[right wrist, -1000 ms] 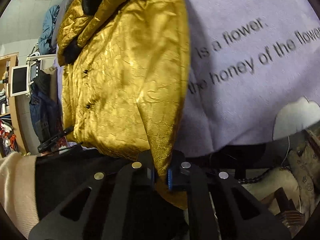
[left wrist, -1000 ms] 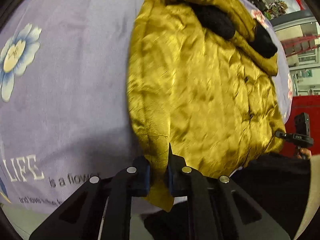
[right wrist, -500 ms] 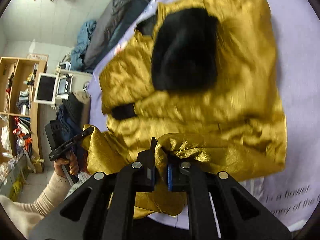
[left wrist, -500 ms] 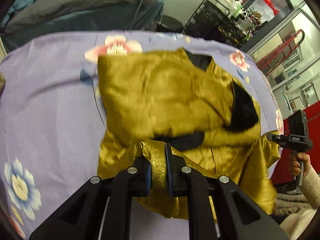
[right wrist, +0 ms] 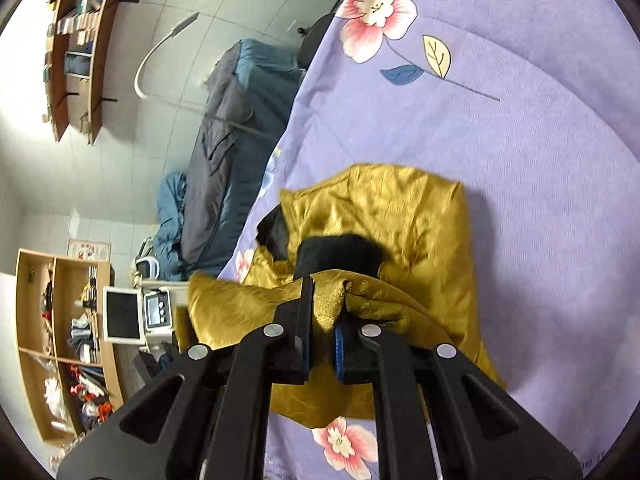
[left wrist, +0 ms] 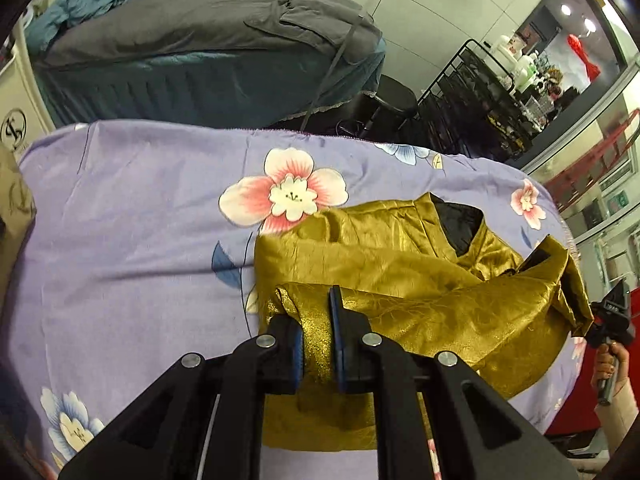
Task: Fold large clothes
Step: 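Grasp the jacket hem with the left gripper while the right gripper grasps it too, then lift the hem with both grippers and fold it up toward the collar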
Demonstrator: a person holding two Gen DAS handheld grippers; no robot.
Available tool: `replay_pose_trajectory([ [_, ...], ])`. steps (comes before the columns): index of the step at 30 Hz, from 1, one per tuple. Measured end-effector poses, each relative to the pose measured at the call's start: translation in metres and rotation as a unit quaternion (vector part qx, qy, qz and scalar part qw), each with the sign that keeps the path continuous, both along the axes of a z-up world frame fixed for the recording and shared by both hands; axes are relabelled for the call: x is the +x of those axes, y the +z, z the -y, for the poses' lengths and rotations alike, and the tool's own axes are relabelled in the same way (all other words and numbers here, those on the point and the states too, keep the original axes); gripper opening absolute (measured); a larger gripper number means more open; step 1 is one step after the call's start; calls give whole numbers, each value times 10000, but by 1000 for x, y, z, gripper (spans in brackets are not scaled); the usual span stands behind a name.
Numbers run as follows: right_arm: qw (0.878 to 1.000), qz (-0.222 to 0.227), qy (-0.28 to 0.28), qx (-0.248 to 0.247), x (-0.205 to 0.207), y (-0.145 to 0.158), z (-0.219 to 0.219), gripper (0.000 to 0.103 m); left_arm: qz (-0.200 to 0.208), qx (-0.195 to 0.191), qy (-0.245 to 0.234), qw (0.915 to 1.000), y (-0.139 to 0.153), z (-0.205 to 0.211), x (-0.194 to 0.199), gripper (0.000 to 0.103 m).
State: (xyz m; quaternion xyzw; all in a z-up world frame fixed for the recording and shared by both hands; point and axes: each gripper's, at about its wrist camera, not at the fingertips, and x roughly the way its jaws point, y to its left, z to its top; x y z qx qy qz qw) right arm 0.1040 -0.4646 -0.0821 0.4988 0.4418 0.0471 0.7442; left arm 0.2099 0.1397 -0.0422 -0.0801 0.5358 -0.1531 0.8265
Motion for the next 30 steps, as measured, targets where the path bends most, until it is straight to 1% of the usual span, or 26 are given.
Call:
replay_pose_trajectory([
  [4, 9998, -92, -166, 55, 14, -9, 1, 9, -29, 23, 113, 9999, -2, 18, 23, 11],
  [6, 9993, -179, -303, 104, 20, -16, 7, 9, -104, 45, 205, 9997, -7, 23, 31, 11],
  [7, 9991, -217, -359, 108, 22, -19, 8, 9, -175, -2, 287, 9994, -10, 24, 36, 11],
  [9, 9981, -310, -500, 167, 26, -25, 12, 9, -300, -148, 423, 9985, -13, 23, 42, 14],
  [13, 9949, -518, -790, 352, 30, -41, 17, 9, -554, -625, 703, 9940, -16, 14, 50, 17],
  [16, 9930, -625, -910, 421, 32, -50, 19, 9, -638, -913, 843, 9902, -13, 4, 50, 25],
  [17, 9926, -645, -931, 435, 34, -53, 20, 9, -636, -986, 907, 9889, -11, 0, 50, 33],
  [18, 9921, -660, -962, 467, 35, -55, 20, 9, -617, -1039, 987, 9877, -9, -4, 49, 46],
  [19, 9911, -673, -1012, 535, 36, -58, 21, 9, -495, -1078, 1141, 9864, -4, -11, 48, 53],
  [20, 9902, -687, -1060, 593, 37, -60, 22, 9, -352, -1082, 1273, 9853, 2, -16, 47, 65],
  [21, 9893, -707, -1106, 632, 38, -62, 23, 9, -207, -1092, 1396, 9840, 7, -22, 45, 72],
  [22, 9885, -733, -1148, 661, 39, -64, 23, 9, -66, -1138, 1488, 9823, 13, -29, 44, 72],
  [23, 9880, -748, -1170, 670, 39, -65, 24, 9, -28, -1143, 1512, 9819, 16, -32, 43, 73],
  [26, 9872, -808, -1208, 651, 41, -68, 23, 9, -19, -881, 1503, 9847, 20, -38, 39, 73],
  [28, 9860, -848, -1255, 700, 40, -71, 22, 9, -25, -779, 1479, 9859, 16, -38, 29, 75],
  [30, 9825, -860, -1378, 909, 37, -75, 23, 12, -83, -665, 1455, 9871, 9, -37, 18, 78],
])
